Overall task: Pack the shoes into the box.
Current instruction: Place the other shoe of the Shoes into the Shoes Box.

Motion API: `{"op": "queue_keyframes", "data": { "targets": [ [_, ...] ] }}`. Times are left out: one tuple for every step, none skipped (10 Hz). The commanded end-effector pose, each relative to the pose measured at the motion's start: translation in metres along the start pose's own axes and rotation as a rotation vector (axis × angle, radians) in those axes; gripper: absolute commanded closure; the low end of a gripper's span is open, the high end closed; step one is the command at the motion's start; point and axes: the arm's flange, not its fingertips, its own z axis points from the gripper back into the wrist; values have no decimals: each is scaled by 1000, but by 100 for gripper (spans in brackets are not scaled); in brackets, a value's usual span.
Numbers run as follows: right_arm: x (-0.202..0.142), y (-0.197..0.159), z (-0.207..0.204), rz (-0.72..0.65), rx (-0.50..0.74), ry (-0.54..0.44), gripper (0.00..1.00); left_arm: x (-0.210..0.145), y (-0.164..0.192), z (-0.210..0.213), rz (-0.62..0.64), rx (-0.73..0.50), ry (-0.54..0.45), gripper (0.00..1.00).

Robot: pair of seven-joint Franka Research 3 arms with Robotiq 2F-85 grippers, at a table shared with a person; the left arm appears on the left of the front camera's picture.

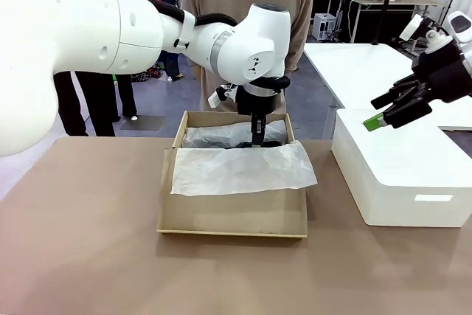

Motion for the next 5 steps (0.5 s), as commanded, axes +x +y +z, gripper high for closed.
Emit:
{"op": "queue_keyframes", "data": {
  "targets": [
    [-1, -4, -1, 20, 14, -34, 0, -1, 3, 14, 90, -6, -33, 0],
    [-1, -4, -1, 20, 14, -34, 0, 1, 4, 28, 90, -23, -35, 0],
    [-1, -4, -1, 20, 14, -34, 0, 7, 4, 40, 93, -41, -43, 0],
    [-1, -4, -1, 20, 14, -34, 0, 12, 1, 51, 95, -51, -50, 0],
    [-1, -4, -1, 20, 14, -34, 0, 15, -1, 60, 88, -44, -56, 0]
  ]
}}
